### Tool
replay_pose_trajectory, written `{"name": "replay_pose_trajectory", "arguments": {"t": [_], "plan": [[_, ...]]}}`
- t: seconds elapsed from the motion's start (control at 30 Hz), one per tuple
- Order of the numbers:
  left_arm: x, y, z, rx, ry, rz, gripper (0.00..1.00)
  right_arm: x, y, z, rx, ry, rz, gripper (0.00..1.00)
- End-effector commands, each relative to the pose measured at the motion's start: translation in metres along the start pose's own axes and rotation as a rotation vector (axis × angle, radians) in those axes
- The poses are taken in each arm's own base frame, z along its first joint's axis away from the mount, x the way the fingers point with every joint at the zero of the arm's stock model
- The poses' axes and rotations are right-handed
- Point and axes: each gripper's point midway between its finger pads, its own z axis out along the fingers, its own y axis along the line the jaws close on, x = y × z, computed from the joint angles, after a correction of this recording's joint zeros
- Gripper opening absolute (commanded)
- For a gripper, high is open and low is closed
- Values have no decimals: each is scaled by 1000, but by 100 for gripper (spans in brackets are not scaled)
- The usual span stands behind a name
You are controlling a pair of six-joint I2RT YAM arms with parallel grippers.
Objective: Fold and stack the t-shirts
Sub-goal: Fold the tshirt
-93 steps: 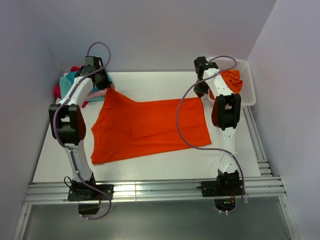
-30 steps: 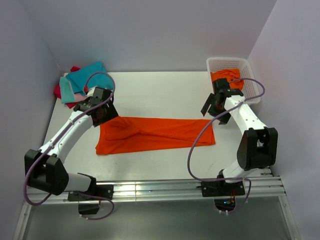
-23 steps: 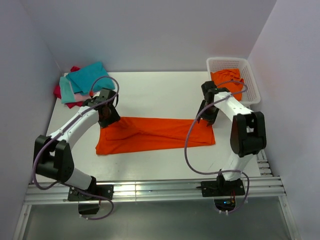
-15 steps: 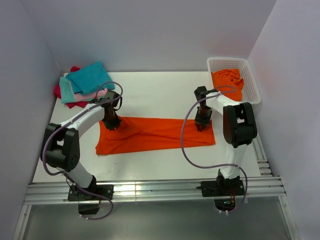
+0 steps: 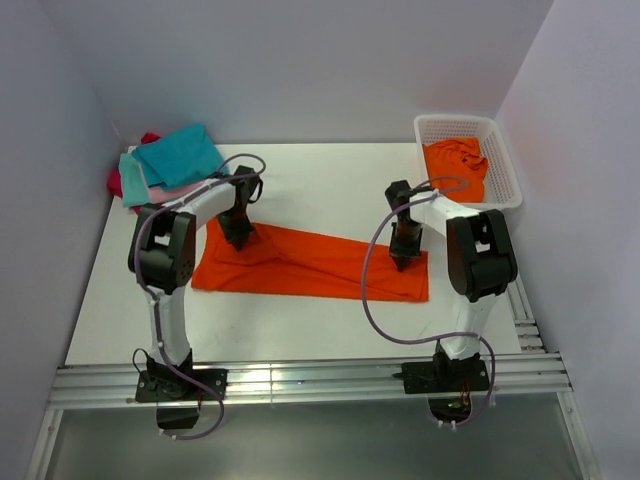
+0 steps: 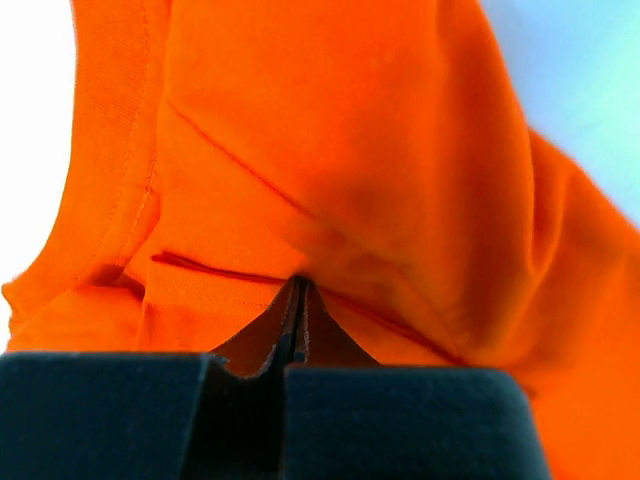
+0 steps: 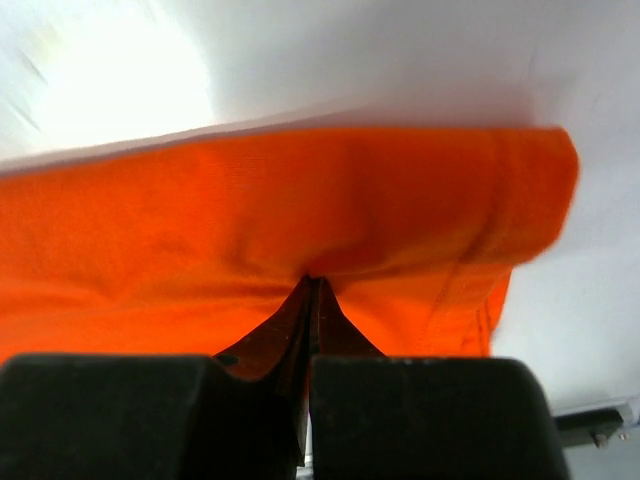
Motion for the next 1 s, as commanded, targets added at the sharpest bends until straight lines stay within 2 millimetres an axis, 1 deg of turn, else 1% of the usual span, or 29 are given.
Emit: {"name": "replay_pose_trajectory", "arguments": {"t": [0.0,0.03,0.07,0.1,0.13,0.17,0.2,0.23,0.27,0.3,0.33,0.37,0.4,0.43,0.5,0.53,0.57,0.6,0.63,0.67,0.7,0.73,0.77,0.8,0.83,0.87,0.9,0.93,0.97], "plan": [[-36,-24,14,-17,-74,32,0,47,-1,6,0,98,-60,0],[-34,-27,27,-42,-49,59,0,55,5,7,-21,109,-71,0],[-41,-34,29,-36,-50,67,0,61,9,6,-28,108,-80,0],[-65,-55,17,14,-97,65,0,83,27,6,-71,151,-134,0],[-64,-66,32,17,-65,78,0,93,38,6,-84,159,-174,0],[-69,-75,32,34,-57,86,0,105,49,8,-81,177,-204,0],[-97,-102,12,122,-116,73,0,128,75,3,-104,177,-313,0],[-93,-122,23,182,-72,89,0,142,90,2,-115,180,-369,0],[-118,-153,-4,315,-130,82,0,158,105,4,-122,198,-425,0],[-112,-179,-9,441,-87,121,0,185,139,-6,-187,191,-555,0],[-116,-203,-31,580,-94,143,0,201,155,-10,-213,198,-627,0],[-112,-216,-41,671,-83,158,0,215,167,-7,-224,208,-718,0],[-124,-238,-64,792,-153,170,2,222,192,-20,-270,173,-788,0],[-126,-246,-86,848,-186,187,4,243,203,-25,-282,153,-887,0],[-121,-268,-124,954,-244,250,14,247,216,-37,-282,85,-961,0],[-119,-273,-139,990,-252,257,18,245,217,-40,-267,49,-968,0],[-119,-276,-153,1029,-260,261,23,244,220,-49,-283,22,-954,5],[-122,-277,-164,1045,-281,251,35,241,218,-53,-282,3,-945,9],[-128,-273,-188,1068,-323,249,44,238,218,-57,-285,-14,-938,17],[-130,-269,-195,1065,-343,245,53,234,218,-64,-284,-46,-920,43],[-137,-264,-207,1061,-386,236,70,231,217,-68,-280,-62,-912,51],[-145,-256,-234,1075,-443,229,81,225,215,-74,-266,-100,-894,68],[-149,-251,-247,1074,-474,223,86,223,213,-78,-260,-108,-887,73],[-158,-241,-266,1067,-525,200,92,214,208,-84,-214,-142,-872,74],[-161,-234,-278,1067,-545,189,95,208,205,-89,-189,-163,-858,74],[-164,-227,-285,1062,-558,177,95,204,203,-95,-177,-185,-851,74],[-170,-212,-307,1058,-606,156,95,198,202,-105,-166,-217,-841,75],[-171,-204,-313,1047,-625,151,96,196,202,-117,-192,-241,-825,75],[-168,-196,-309,1012,-615,150,95,194,202,-125,-206,-259,-819,75]]}}
